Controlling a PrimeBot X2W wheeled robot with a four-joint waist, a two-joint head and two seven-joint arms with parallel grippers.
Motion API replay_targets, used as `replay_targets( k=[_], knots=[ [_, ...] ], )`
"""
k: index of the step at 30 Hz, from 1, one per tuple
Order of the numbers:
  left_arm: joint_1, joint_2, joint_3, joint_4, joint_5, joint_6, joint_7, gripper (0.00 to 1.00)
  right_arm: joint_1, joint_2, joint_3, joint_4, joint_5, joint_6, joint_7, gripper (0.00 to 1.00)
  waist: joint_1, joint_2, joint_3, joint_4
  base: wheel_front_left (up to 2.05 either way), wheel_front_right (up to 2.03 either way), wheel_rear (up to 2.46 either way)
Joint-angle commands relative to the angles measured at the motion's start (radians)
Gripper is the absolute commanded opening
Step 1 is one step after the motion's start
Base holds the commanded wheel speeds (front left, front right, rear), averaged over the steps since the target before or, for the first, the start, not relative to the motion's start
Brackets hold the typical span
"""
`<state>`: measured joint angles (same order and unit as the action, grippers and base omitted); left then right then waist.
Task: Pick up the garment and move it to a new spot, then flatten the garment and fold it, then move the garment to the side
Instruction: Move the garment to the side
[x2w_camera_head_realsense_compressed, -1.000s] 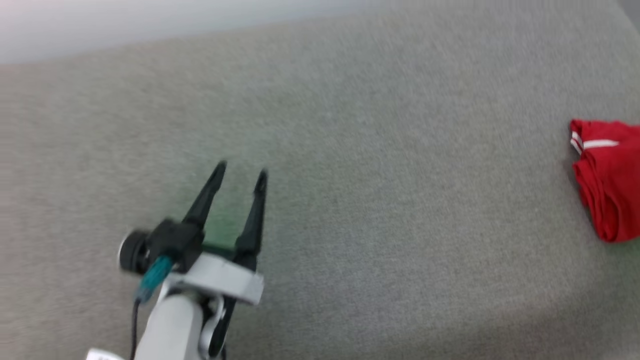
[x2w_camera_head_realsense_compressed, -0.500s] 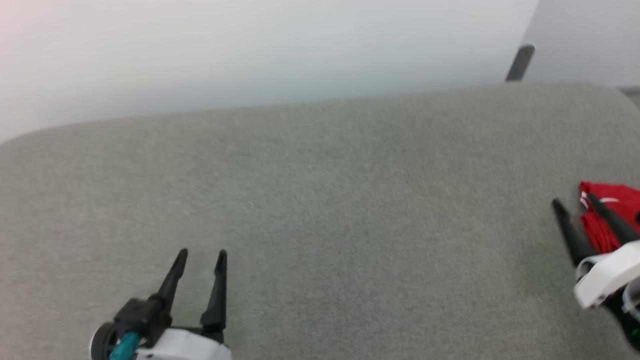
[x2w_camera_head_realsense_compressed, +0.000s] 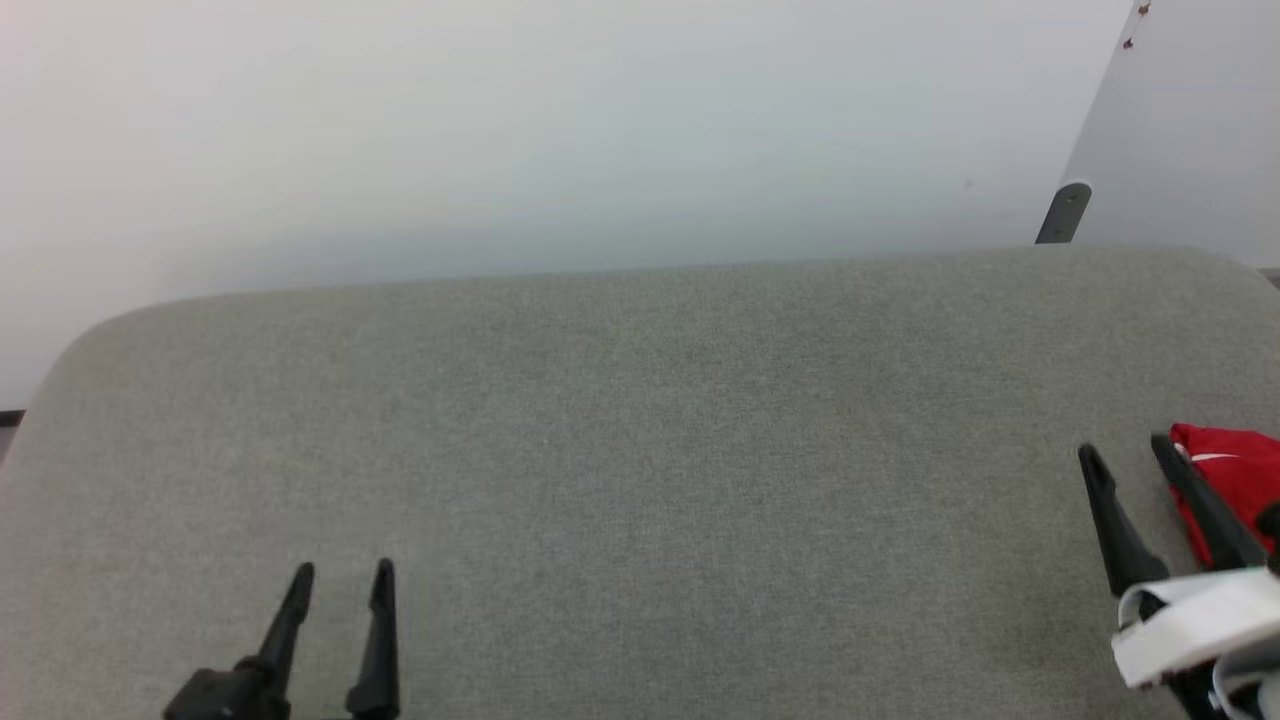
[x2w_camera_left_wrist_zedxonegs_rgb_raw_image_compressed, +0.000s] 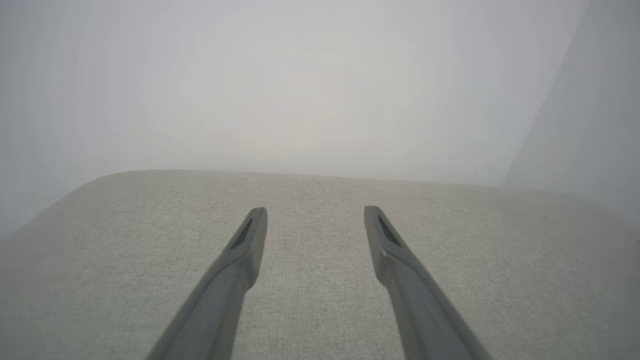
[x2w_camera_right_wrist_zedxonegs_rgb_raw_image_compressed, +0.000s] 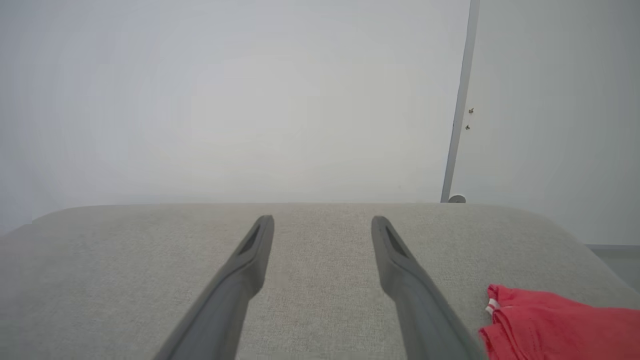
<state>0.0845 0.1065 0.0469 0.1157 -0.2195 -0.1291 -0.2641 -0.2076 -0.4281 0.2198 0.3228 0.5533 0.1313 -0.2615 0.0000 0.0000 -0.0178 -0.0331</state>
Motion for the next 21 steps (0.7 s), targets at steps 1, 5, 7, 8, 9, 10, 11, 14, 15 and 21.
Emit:
replay_targets(
  k=[1,5,7,8,9,10,11,14,15,21],
  knots=[
    [0.013,-0.002,0.01,-0.009,-0.006,-0.002,0.001,1.0,0.033,0.014,-0.025,-0.022,-0.015,-0.001,-0.004,1.0,0.0,0.0,-0.005,0.001,0.0,0.0,0.0],
    [0.038,-0.001,0.019,-0.027,-0.006,-0.002,0.001,1.0,0.111,0.045,-0.077,-0.067,-0.044,-0.001,-0.004,1.0,0.0,0.0,-0.012,0.003,0.0,0.0,0.0],
    [0.054,-0.001,0.024,-0.036,-0.004,-0.002,0.001,1.0,0.144,0.054,-0.095,-0.084,-0.055,-0.001,-0.004,1.0,0.0,0.0,-0.016,0.004,0.0,0.0,0.0],
    [0.063,-0.001,0.026,-0.04,-0.004,-0.002,0.001,1.0,0.162,0.059,-0.105,-0.089,-0.057,-0.001,-0.004,1.0,0.0,0.0,-0.018,0.005,0.0,0.0,0.0],
    [0.073,0.0,0.028,-0.044,-0.004,-0.002,0.001,1.0,0.177,0.065,-0.113,-0.096,-0.061,-0.001,-0.004,1.0,0.0,0.0,-0.021,0.007,0.0,0.0,0.0],
    [0.084,0.0,0.032,-0.049,-0.004,-0.002,0.001,1.0,0.192,0.07,-0.122,-0.104,-0.066,-0.001,-0.004,1.0,0.0,0.0,-0.025,0.008,0.0,0.0,0.0],
    [0.094,-0.001,0.037,-0.054,-0.005,-0.003,0.001,1.0,0.206,0.075,-0.131,-0.112,-0.07,-0.001,-0.004,1.0,0.0,0.0,-0.028,0.008,0.0,0.0,0.0],
    [0.125,-0.005,0.052,-0.076,-0.006,-0.003,0.001,1.0,0.244,0.085,-0.163,-0.141,-0.083,-0.001,0.004,1.0,0.0,0.0,-0.031,0.011,0.0,0.0,0.0],
    [0.136,-0.006,0.057,-0.084,-0.003,-0.003,0.001,1.0,0.256,0.091,-0.174,-0.152,-0.085,-0.001,0.007,1.0,0.0,0.0,-0.032,0.013,0.0,0.0,0.0],
    [0.172,-0.017,0.073,-0.124,0.001,-0.003,0.001,1.0,0.304,0.12,-0.229,-0.214,-0.111,-0.001,0.031,1.0,0.0,0.0,-0.029,0.02,0.0,0.0,0.0]
  ],
)
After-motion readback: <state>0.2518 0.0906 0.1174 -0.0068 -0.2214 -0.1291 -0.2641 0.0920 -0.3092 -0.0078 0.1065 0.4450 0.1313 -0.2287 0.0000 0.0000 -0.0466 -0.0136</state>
